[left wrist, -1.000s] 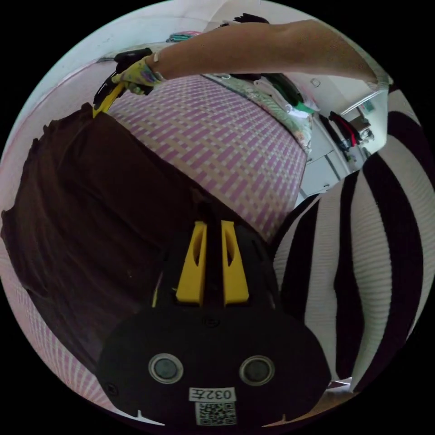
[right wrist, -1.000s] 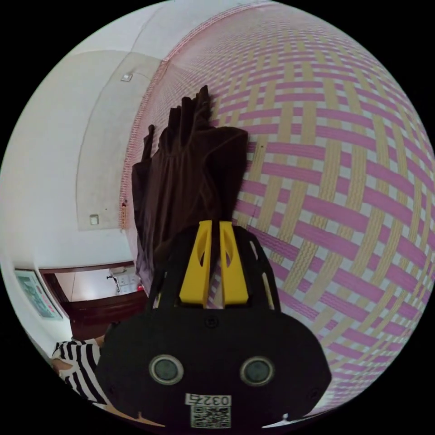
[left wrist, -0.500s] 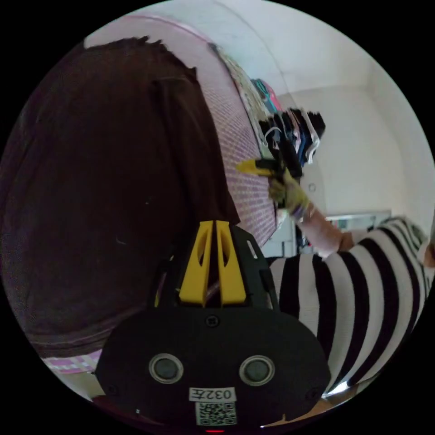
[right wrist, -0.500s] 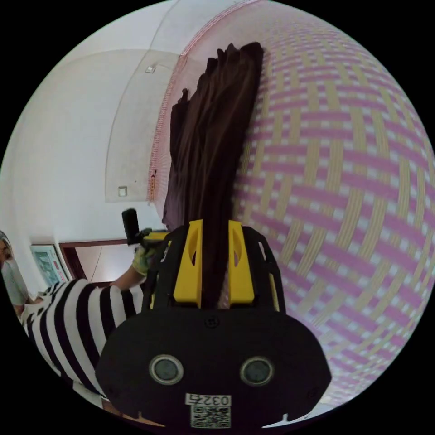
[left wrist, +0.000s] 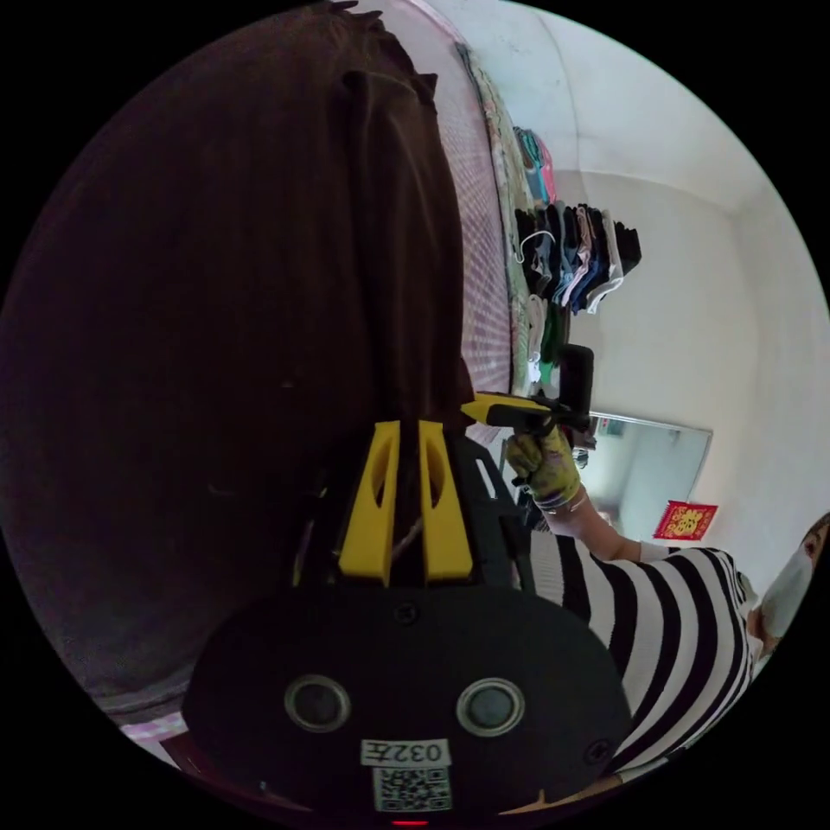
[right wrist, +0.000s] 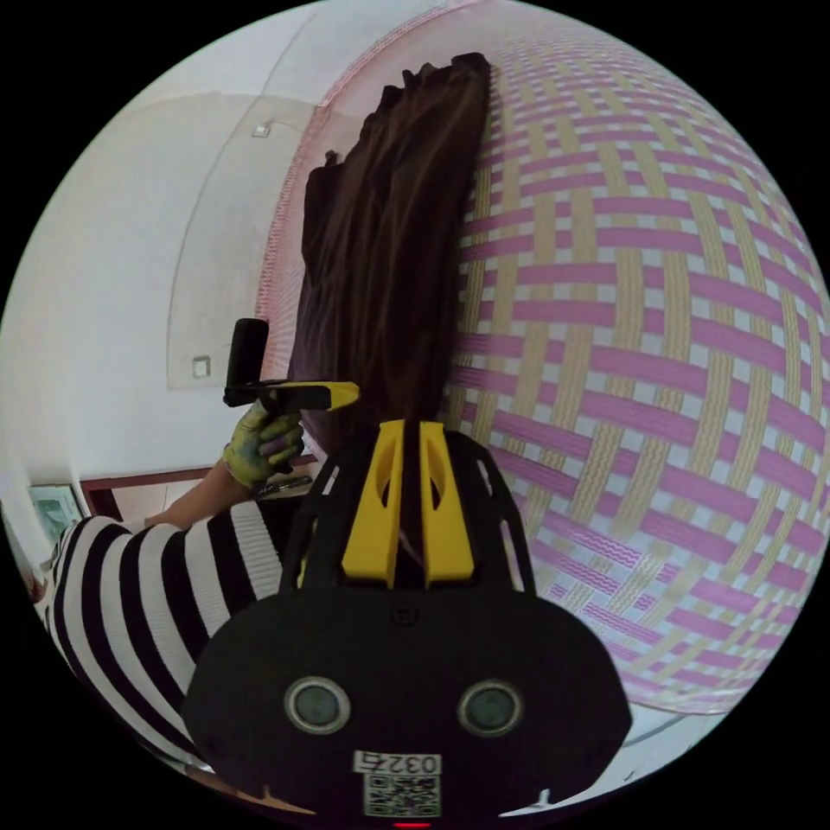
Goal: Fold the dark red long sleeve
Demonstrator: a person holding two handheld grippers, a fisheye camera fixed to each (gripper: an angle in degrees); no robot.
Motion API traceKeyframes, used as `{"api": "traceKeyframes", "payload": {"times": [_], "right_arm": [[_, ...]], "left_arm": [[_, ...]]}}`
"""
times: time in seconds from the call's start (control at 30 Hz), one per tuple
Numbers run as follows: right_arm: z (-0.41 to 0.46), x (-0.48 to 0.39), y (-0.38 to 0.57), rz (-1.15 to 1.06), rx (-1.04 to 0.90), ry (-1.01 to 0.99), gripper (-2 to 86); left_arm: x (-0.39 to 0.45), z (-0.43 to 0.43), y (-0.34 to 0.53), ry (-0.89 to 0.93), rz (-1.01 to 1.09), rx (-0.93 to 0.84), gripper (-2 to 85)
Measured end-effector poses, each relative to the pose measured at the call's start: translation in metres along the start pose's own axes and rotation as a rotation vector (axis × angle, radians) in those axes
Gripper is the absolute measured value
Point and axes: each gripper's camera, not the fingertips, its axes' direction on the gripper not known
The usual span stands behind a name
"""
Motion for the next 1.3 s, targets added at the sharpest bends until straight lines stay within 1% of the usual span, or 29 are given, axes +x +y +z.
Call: {"api": "traceKeyframes", "payload": {"times": [0.13, 0.23, 0.3, 0.37, 0.4, 0.47, 0.53, 0.63, 0.73, 0.83, 1.03, 1.17, 1.2, 1.3], "right_arm": [[-0.002, -0.006, 0.003, -0.045, 0.057, -0.002, 2.5], [-0.017, -0.024, 0.007, -0.103, 0.121, 0.025, 2.7], [-0.021, -0.028, 0.008, -0.108, 0.135, 0.077, 2.7], [-0.009, -0.008, 0.006, -0.052, 0.082, 0.124, 2.4], [-0.004, 0.001, 0.005, -0.028, 0.066, 0.123, 2.3], [0.014, 0.040, 0.006, 0.052, 0.044, 0.102, 2.2], [0.020, 0.065, 0.010, 0.107, 0.055, 0.045, 2.3], [0.016, 0.088, 0.018, 0.137, 0.127, -0.029, 3.5], [0.004, 0.094, 0.024, 0.107, 0.178, -0.018, 5.2], [-0.003, 0.102, 0.024, 0.098, 0.181, -0.050, 5.5], [-0.006, 0.123, 0.015, 0.100, 0.128, -0.029, 5.1], [-0.024, 0.140, 0.016, 0.131, 0.175, -0.032, 6.8], [-0.028, 0.144, 0.017, 0.137, 0.188, -0.046, 6.9], [-0.043, 0.171, 0.023, 0.189, 0.252, -0.230, 8.4]], "left_arm": [[0.017, -0.028, -0.008, 0.087, 0.055, 0.012, -1.6], [0.039, -0.069, -0.009, 0.157, 0.085, 0.081, -1.7], [0.053, -0.086, -0.010, 0.130, 0.106, 0.081, -1.7], [0.063, -0.082, -0.018, 0.049, 0.127, 0.002, -1.7], [0.063, -0.077, -0.021, 0.029, 0.125, -0.025, -1.7], [0.052, -0.054, -0.029, -0.075, 0.104, -0.125, -1.7], [0.038, -0.042, -0.030, -0.089, 0.056, -0.159, -1.7], [0.032, -0.049, -0.026, -0.002, 0.020, -0.110, -1.6], [0.038, -0.060, -0.023, -0.001, 0.030, -0.106, -1.6], [0.042, -0.075, -0.023, 0.040, 0.029, -0.099, -1.6], [0.053, -0.103, -0.022, 0.174, 0.028, -0.062, -1.6], [0.058, -0.117, -0.020, 0.265, 0.018, -0.040, -1.6], [0.059, -0.120, -0.019, 0.284, 0.017, -0.032, -1.6], [0.068, -0.131, -0.019, 0.348, 0.024, -0.006, -1.6]]}}
